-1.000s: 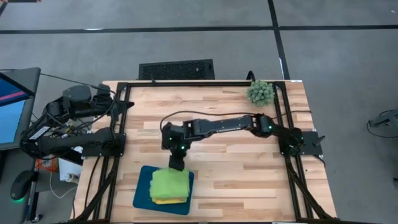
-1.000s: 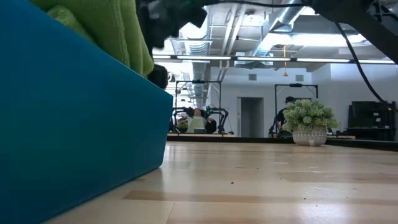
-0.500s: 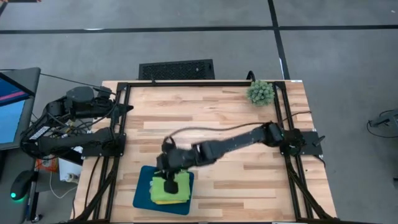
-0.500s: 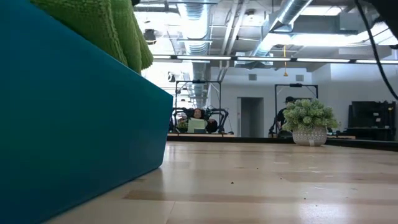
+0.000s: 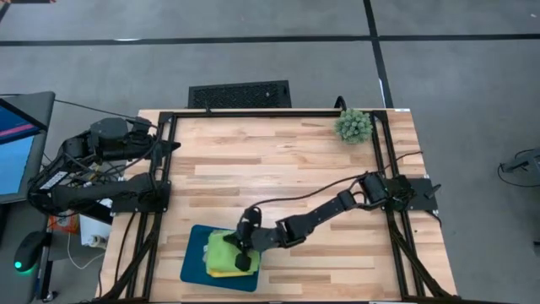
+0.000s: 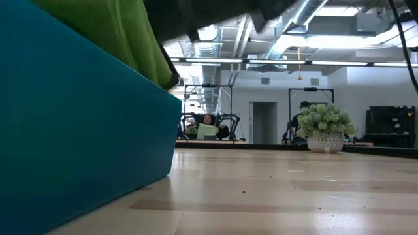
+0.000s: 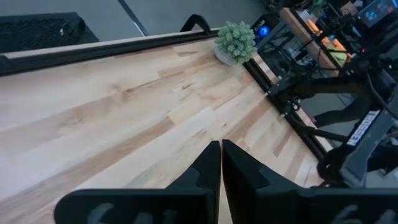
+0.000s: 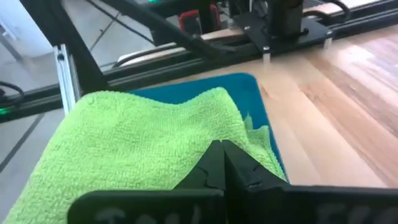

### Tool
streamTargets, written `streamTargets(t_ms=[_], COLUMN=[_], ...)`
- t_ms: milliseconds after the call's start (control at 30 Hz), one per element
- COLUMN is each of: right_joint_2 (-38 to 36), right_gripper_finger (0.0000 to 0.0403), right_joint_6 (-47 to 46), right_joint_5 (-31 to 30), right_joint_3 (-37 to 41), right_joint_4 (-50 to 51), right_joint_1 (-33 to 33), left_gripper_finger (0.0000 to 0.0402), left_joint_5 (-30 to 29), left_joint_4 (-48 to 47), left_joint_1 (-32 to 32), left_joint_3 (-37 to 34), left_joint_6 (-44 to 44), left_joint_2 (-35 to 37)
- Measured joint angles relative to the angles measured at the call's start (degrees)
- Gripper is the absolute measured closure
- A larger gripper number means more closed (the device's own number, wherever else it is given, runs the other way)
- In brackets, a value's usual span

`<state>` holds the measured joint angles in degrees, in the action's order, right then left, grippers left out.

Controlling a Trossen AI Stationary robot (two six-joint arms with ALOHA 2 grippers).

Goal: Fold microfiber towels
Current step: Stack the green microfiber towel on top of the other green microfiber towel into the blue bin

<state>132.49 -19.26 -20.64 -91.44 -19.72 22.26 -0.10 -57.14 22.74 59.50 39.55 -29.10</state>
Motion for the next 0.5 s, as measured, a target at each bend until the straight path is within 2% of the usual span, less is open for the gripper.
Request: streamTargets(t_ms=[100,200,300,500], right_joint_2=[0.02,3.27,6.93,7.78], right_gripper_finger=[0.0392,0.0384,0.038,0.0389], right_joint_6=[0.08,0.15,-0.61,-0.74], right_joint_5=[-0.26,-0.31,1.96,1.21], right_joint_3=[0.99,-0.04,-4.08,-8.24], right_joint_4=[-1.39,-3.79,-4.39,0.03], right_joint_1=[-0.29,-0.75,-0.88,-0.9], left_gripper_finger=[0.0395,0.0395,0.0395,0.0395], left_joint_5=[0.04,1.29,1.94,3.32], left_joint_4=[0.02,0.04,0.13,0.54], left_joint_1=[0.0,0.0,-0.07,-0.07], left_joint_3=[-0.02,-0.02,-0.04,-0.04], left_joint_6=[1.96,3.37,4.48,6.13], left_joint_2=[0.0,0.0,0.0,0.0])
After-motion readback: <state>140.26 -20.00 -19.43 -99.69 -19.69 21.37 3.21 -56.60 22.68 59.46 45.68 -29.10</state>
